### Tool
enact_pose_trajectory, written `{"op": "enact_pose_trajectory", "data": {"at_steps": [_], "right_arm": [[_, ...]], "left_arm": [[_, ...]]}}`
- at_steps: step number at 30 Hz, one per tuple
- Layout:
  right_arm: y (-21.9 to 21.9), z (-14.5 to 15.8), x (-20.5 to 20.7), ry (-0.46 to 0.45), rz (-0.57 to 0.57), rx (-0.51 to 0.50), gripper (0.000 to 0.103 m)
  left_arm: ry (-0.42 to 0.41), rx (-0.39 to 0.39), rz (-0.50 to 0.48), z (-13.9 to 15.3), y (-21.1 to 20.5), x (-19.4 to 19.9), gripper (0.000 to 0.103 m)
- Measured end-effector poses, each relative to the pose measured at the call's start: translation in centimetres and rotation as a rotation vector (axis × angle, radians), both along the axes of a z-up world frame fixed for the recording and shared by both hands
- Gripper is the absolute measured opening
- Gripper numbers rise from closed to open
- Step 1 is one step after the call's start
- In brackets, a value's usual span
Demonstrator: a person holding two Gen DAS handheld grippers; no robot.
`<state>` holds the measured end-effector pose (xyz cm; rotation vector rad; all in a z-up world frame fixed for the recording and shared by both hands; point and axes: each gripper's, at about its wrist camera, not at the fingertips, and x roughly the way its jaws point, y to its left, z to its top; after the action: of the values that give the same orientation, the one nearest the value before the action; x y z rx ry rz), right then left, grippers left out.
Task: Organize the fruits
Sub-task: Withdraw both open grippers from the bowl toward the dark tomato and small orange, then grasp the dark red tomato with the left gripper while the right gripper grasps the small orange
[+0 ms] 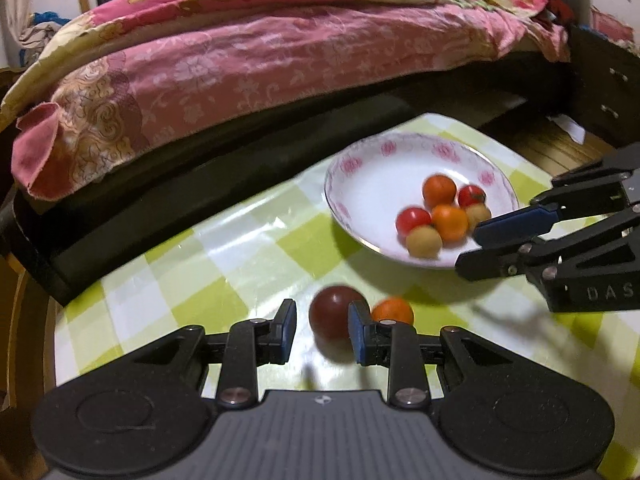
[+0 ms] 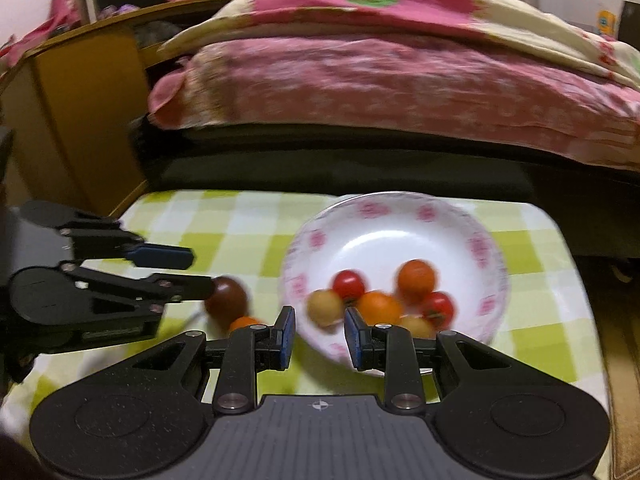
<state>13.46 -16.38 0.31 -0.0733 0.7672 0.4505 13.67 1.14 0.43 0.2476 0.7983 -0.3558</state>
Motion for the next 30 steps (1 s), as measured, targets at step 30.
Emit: {"op": "enact_pose_trajectory", "data": {"at_steps": [30], "right_arm": [[6.0, -4.6, 1.6, 0.066, 0.099, -0.041, 0.026]], "left_arm": [[0.052, -0.071, -0.001, -1.0, 2.9, -0.6, 0.036]]}}
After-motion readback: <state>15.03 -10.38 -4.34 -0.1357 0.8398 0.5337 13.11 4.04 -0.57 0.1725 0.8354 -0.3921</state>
